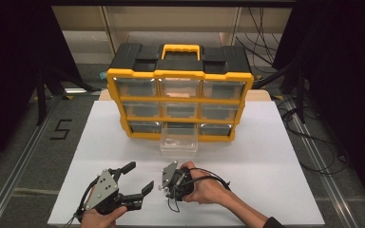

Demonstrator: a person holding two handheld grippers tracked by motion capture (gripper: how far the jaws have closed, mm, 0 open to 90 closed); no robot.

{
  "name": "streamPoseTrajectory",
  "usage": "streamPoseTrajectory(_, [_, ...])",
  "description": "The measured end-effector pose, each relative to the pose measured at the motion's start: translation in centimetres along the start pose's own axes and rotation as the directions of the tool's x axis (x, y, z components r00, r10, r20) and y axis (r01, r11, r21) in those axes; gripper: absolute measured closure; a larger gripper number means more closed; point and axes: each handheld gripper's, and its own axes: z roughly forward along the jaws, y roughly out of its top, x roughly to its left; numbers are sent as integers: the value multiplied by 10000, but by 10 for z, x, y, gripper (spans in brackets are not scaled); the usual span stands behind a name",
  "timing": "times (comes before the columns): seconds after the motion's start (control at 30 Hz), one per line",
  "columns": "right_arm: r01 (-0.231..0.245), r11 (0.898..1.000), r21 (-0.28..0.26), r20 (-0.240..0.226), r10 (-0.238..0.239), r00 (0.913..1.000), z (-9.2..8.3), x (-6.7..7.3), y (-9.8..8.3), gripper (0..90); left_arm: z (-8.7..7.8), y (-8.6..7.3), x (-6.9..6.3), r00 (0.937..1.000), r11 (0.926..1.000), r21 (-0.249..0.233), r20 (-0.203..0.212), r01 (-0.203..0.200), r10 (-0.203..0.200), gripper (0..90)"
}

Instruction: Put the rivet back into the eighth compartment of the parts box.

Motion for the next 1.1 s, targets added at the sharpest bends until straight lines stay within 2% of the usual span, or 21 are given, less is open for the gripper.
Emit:
streamPoseTrajectory(0.2, [-11, 9998, 174, -44, 12, 10000, 5, -4, 0, 701, 0, 0, 0, 10000, 10000, 10, 18, -14, 14, 174])
streamPoseTrajectory(0.23, [-305, 9989, 358, -105, 309, 9995, 5, -3, 0, 708, 0, 0, 0, 10000, 10000, 3, 17, -11, 11, 174])
streamPoseTrajectory(0.27, [-215, 9994, 275, -126, 219, 9997, 6, -4, 0, 719, 0, 0, 0, 10000, 10000, -10, 3, -4, 4, 174])
streamPoseTrajectory(0.3, [-740, 9956, 576, -214, 754, 9969, 7, -1, -1, 727, 0, 0, 0, 10000, 10000, -10, 4, -5, 5, 174])
streamPoseTrajectory(0.33, [-721, 9957, 581, -216, 735, 9971, 8, -2, -1, 734, 0, 0, 0, 10000, 10000, -10, 4, -5, 5, 174])
streamPoseTrajectory(0.37, [-529, 9980, 343, -207, 536, 9983, 9, -4, 0, 743, 0, 0, 0, 10000, 10000, -6, 5, -14, 14, 174])
streamPoseTrajectory(0.43, [-620, 9976, 313, -264, 629, 9977, 9, -5, 0, 774, 0, 0, 0, 10000, 10000, 2, 21, -4, 4, 174])
streamPoseTrajectory(0.5, [-1039, 9929, 579, -419, 1064, 9934, 8, -3, 0, 811, 0, 0, 0, 10000, 10000, -4, 22, 13, -13, 174])
streamPoseTrajectory(0.67, [-1343, 9892, 587, -488, 1372, 9893, 7, -4, -1, 828, 0, 0, 0, 10000, 10000, -4, 18, 0, 0, 174])
streamPoseTrajectory(0.73, [-1159, 9922, 450, -462, 1180, 9919, 7, -5, -2, 829, 0, 0, 0, 10000, 10000, -2, 16, 6, -6, 174])
streamPoseTrajectory(0.8, [-1357, 9892, 556, -427, 1381, 9895, 4, -5, -2, 830, 0, 0, 1, 10000, 10000, 32, 8, -29, 29, 174])
streamPoseTrajectory(0.83, [-1125, 9931, 332, -474, 1140, 9923, 3, -7, -3, 831, 0, 0, 1, 10000, 10000, 39, 30, -36, 36, 174])
streamPoseTrajectory(0.87, [-1390, 9891, 480, -463, 1412, 9889, 0, -6, -2, 831, 0, 0, 1, 10000, 10000, 50, 5, -31, 31, 174])
streamPoseTrajectory(0.93, [-1140, 9932, 242, -369, 1149, 9927, -3, -9, -3, 832, 0, 0, 1, 10000, 10000, 41, 14, -34, 34, 174])
streamPoseTrajectory(1.0, [-1164, 9929, 229, -311, 1171, 9926, -6, -11, -3, 832, 0, 0, 1, 10000, 10000, 19, 18, -25, 25, 174])
streamPoseTrajectory(1.1, [-1147, 9933, -125, -118, 1146, 9933, -17, -17, -3, 832, -1, 0, 1, 10000, 10000, 6, 14, -20, 20, 174])
